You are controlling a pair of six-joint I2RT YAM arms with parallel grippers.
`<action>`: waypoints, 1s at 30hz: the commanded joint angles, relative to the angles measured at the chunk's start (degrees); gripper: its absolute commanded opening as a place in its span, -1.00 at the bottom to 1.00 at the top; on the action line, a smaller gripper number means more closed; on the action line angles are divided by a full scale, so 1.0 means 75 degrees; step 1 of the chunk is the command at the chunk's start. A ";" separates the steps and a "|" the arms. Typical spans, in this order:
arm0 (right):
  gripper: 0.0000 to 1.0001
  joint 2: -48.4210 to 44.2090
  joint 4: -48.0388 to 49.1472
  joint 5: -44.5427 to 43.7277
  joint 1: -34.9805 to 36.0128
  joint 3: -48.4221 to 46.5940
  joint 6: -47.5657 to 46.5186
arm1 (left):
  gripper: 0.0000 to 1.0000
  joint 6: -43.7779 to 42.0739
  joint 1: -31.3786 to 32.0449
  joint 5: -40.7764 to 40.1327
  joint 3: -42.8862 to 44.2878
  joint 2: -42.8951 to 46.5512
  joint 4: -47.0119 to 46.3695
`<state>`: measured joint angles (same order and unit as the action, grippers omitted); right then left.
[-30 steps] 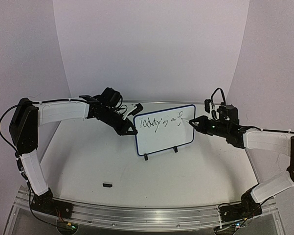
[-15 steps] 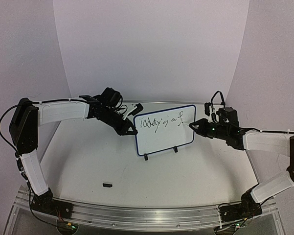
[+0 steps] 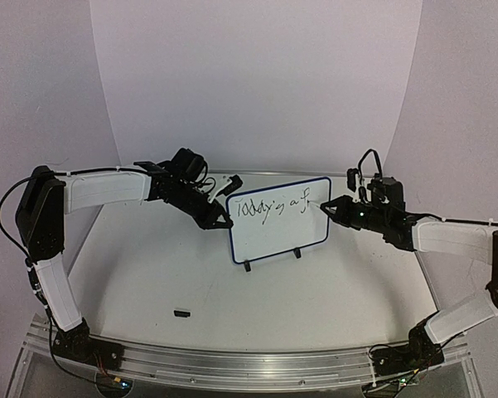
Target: Write a sentence on the whiteboard
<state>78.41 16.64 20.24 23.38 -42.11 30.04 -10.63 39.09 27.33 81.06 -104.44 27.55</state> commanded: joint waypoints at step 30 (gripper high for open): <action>-1.00 -0.0273 0.0247 -0.0250 -0.0077 0.0187 0.0111 | -1.00 -0.0219 0.0038 -0.0330 0.0278 -0.0054 0.0206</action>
<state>75.32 16.88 18.48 23.18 -40.47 30.70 -10.70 39.33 26.94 81.32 -104.44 27.66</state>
